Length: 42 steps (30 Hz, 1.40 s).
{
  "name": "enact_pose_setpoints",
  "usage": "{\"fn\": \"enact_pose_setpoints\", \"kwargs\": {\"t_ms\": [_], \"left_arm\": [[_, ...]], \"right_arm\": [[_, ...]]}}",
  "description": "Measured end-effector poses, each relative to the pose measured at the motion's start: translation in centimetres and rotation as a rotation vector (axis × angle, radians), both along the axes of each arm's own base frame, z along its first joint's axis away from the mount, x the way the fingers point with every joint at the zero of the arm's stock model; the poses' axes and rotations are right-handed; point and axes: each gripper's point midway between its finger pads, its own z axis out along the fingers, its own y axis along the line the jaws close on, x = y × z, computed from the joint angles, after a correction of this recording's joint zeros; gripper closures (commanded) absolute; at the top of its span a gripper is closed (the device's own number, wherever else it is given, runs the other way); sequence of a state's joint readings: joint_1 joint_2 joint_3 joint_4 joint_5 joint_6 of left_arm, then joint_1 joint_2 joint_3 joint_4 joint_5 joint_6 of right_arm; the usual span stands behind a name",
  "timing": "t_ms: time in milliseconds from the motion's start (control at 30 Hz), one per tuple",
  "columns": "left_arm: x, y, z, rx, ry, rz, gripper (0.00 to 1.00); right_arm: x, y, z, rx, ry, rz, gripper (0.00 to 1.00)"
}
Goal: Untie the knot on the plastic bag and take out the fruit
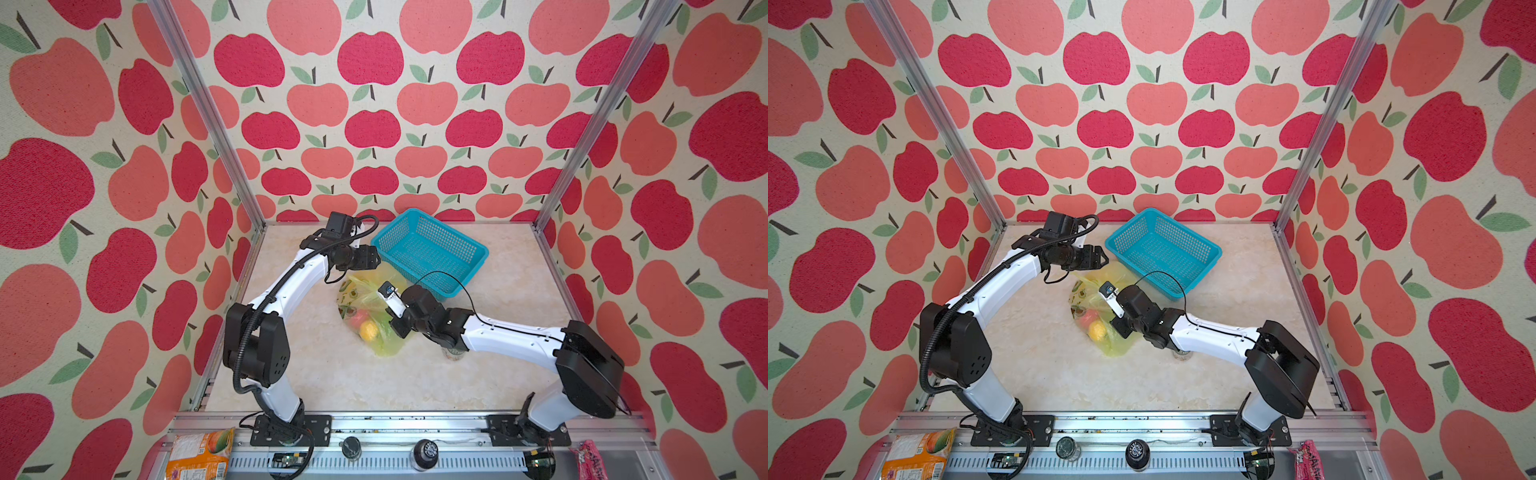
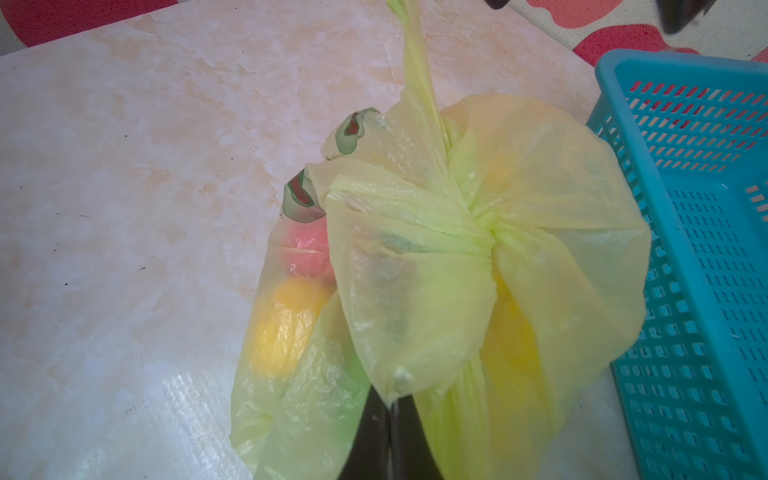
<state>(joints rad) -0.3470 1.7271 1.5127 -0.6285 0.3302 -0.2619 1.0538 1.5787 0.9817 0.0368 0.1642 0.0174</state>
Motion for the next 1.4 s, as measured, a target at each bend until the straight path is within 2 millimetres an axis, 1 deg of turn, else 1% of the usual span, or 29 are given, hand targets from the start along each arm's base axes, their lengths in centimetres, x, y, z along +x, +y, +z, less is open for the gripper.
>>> {"fn": "enact_pose_setpoints", "kwargs": {"t_ms": [67, 333, 400, 500, 600, 633, 667, 733, 767, 833, 900, 967, 1033, 1133, 1267, 1400], "left_arm": [[-0.2, -0.2, -0.2, 0.007, 0.013, -0.007, 0.17], [-1.1, -1.3, -0.3, 0.064, 0.027, -0.065, 0.18], [-1.4, -1.4, -0.7, 0.078, 0.042, -0.076, 0.20], [-0.9, -1.5, -1.6, 0.101, 0.065, -0.087, 0.24], [-0.7, -1.7, -3.2, 0.125, 0.103, -0.098, 0.29], [-0.7, -1.9, -3.7, 0.133, 0.119, -0.104, 0.36], [-0.7, -2.1, -4.2, 0.141, 0.129, -0.114, 0.45], [-0.8, -2.6, -4.9, 0.158, 0.150, -0.137, 0.77], [-0.8, -2.8, -5.1, 0.162, 0.155, -0.141, 0.86], [-0.8, -3.0, -5.3, 0.179, 0.155, -0.144, 0.91], [-0.7, -2.7, -5.3, 0.198, 0.150, -0.133, 0.96], [-0.3, -2.1, -5.1, 0.204, 0.139, -0.111, 1.00], [0.1, -1.0, -4.8, 0.193, 0.127, -0.075, 1.00], [0.2, 1.7, -3.8, 0.168, 0.107, 0.000, 1.00], [0.3, 5.3, -1.1, 0.117, 0.027, 0.112, 1.00], [-0.2, 7.3, 1.2, 0.065, -0.054, 0.189, 1.00]], "right_arm": [[0.0, 0.0, 0.0, -0.001, -0.002, -0.003, 1.00], [0.1, -0.4, 0.0, -0.008, -0.012, -0.013, 1.00], [0.2, -0.4, 0.0, -0.007, -0.015, -0.015, 1.00], [0.2, -0.3, 0.1, -0.002, -0.020, -0.014, 1.00], [0.3, -0.3, 0.2, 0.001, -0.022, -0.014, 1.00], [0.3, -0.3, 0.2, 0.001, -0.022, -0.014, 1.00], [0.3, -0.3, 0.2, 0.001, -0.022, -0.014, 1.00], [0.3, -0.3, 0.2, 0.001, -0.022, -0.014, 1.00], [0.3, -0.3, 0.2, 0.001, -0.022, -0.014, 1.00], [0.3, -0.3, 0.2, 0.001, -0.022, -0.014, 1.00], [0.3, -0.3, 0.3, 0.002, -0.023, -0.014, 1.00], [0.3, -0.3, 0.3, 0.003, -0.024, -0.014, 1.00], [0.4, -0.4, 0.4, 0.004, -0.028, -0.020, 1.00], [0.7, -0.5, 0.6, 0.004, -0.042, -0.036, 1.00], [1.1, -1.0, 0.7, -0.002, -0.064, -0.066, 1.00], [1.6, -1.7, 0.7, -0.013, -0.088, -0.104, 1.00]]}}
